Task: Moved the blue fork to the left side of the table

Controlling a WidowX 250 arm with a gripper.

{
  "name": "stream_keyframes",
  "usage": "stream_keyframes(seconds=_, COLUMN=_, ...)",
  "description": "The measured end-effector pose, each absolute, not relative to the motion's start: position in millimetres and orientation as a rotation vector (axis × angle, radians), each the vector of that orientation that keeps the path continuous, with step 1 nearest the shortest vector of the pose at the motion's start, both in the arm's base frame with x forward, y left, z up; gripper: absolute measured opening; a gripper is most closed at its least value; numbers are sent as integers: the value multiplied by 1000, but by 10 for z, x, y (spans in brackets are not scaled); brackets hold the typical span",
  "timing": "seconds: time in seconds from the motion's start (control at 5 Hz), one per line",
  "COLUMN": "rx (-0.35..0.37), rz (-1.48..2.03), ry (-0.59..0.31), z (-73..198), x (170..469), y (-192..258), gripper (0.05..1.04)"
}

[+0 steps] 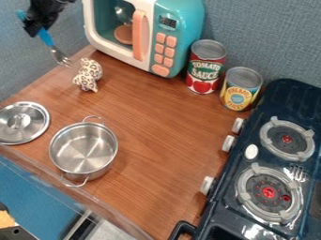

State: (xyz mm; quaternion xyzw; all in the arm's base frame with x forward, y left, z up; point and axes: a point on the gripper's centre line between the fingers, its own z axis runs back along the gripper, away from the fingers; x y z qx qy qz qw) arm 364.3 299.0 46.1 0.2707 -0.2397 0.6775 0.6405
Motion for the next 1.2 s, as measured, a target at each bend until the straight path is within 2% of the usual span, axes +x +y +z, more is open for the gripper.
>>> stream_keyframes(seconds=0.4, rx=595, rz=1510, ry=-570, z=474, x=3896, y=2657, gripper=405)
stream_keyframes(seconds=0.6, rx=578, rz=1458, ry=-561, z=349, x=3957, y=2419, gripper=405)
stream_keyframes(seconds=0.8, rx=585, rz=1416, ry=-539, z=270, x=3884, y=2128, gripper=405)
stream_keyframes(seconds=1.2, rx=589, rz=1368, ry=-581, z=448, x=3875, y=1620, gripper=405)
